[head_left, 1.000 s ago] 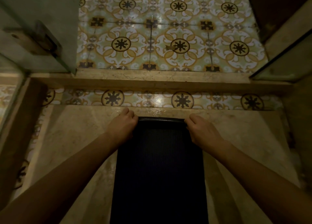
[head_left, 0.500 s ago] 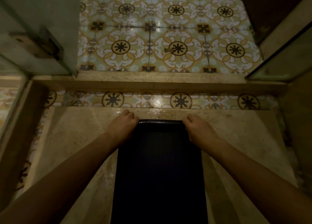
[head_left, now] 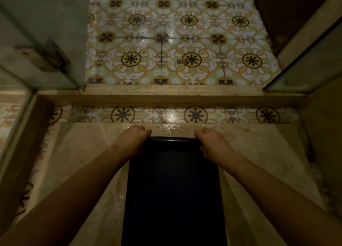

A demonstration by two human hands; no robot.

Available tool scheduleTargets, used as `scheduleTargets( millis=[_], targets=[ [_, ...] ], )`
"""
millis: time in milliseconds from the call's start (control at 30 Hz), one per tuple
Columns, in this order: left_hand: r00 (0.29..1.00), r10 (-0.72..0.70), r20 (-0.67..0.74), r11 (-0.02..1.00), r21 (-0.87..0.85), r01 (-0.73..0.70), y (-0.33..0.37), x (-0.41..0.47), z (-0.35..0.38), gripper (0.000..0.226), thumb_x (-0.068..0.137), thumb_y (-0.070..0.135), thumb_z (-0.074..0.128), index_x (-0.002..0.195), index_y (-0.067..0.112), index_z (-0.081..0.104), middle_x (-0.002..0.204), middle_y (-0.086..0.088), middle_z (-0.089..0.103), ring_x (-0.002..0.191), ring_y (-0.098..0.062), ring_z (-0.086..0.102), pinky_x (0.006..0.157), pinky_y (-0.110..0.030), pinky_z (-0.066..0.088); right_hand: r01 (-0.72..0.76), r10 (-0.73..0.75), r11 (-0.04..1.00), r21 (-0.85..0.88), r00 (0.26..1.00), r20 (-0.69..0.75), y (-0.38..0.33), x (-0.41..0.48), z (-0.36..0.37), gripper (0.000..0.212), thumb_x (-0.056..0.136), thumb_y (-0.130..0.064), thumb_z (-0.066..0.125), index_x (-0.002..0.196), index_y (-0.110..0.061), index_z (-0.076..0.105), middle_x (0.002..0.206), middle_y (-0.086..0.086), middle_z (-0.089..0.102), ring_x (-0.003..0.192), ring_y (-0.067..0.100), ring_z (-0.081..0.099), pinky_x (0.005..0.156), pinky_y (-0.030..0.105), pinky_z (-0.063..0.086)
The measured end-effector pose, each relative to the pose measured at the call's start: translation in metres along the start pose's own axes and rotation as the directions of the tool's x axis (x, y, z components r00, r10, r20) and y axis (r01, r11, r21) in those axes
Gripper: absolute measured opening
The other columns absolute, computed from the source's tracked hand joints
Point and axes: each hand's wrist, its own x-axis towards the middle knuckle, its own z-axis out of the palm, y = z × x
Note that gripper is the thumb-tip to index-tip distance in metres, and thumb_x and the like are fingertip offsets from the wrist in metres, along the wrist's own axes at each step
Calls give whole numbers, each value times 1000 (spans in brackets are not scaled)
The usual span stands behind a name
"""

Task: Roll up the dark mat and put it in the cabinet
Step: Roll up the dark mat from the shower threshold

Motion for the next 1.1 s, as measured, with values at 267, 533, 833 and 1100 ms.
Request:
scheduleTargets(
  millis=[267, 533, 833, 1100],
  targets=[
    [1000, -15, -5, 999, 41, 15, 6, -10, 12, 34, 85, 20, 63, 117, 15, 52, 108, -9, 64, 105, -29, 50, 78, -35, 46, -1, 1, 1000, 25, 1000, 6, -1, -7, 6, 26, 80, -6, 64, 106, -9, 61, 105, 10, 58, 93, 28, 58, 75, 36, 51],
    [995, -27, -95, 996, 77, 34, 27, -21, 14, 25, 78, 7, 70, 101, 5, 61, 94, -15, 63, 92, -35, 56, 63, -41, 50, -5, 7, 997, 72, 1000, -20, -11, -18, 17, 27, 77, -1, 66, 102, -6, 59, 105, 11, 55, 81, 28, 57, 67, 38, 51],
    [998, -29, -60, 995, 92, 34, 28, -25, 10, 36, 64, 1, 76, 96, 3, 62, 85, -17, 63, 83, -35, 57, 53, -36, 45, 72, -72, 997, 25, 997, -5, 3, -12, 16, 26, 76, 0, 64, 101, -7, 59, 97, 13, 60, 87, 29, 56, 67, 36, 49],
    [992, -51, -114, 996, 71, 60, 34, -30, 12, 35, 59, -3, 77, 91, 4, 63, 80, -14, 63, 79, -35, 58, 47, -35, 44, 164, -169, 969, -187, 986, -8, 10, -15, 10, 36, 73, 0, 64, 107, -6, 59, 99, 11, 67, 93, 29, 49, 66, 38, 49]
  ],
)
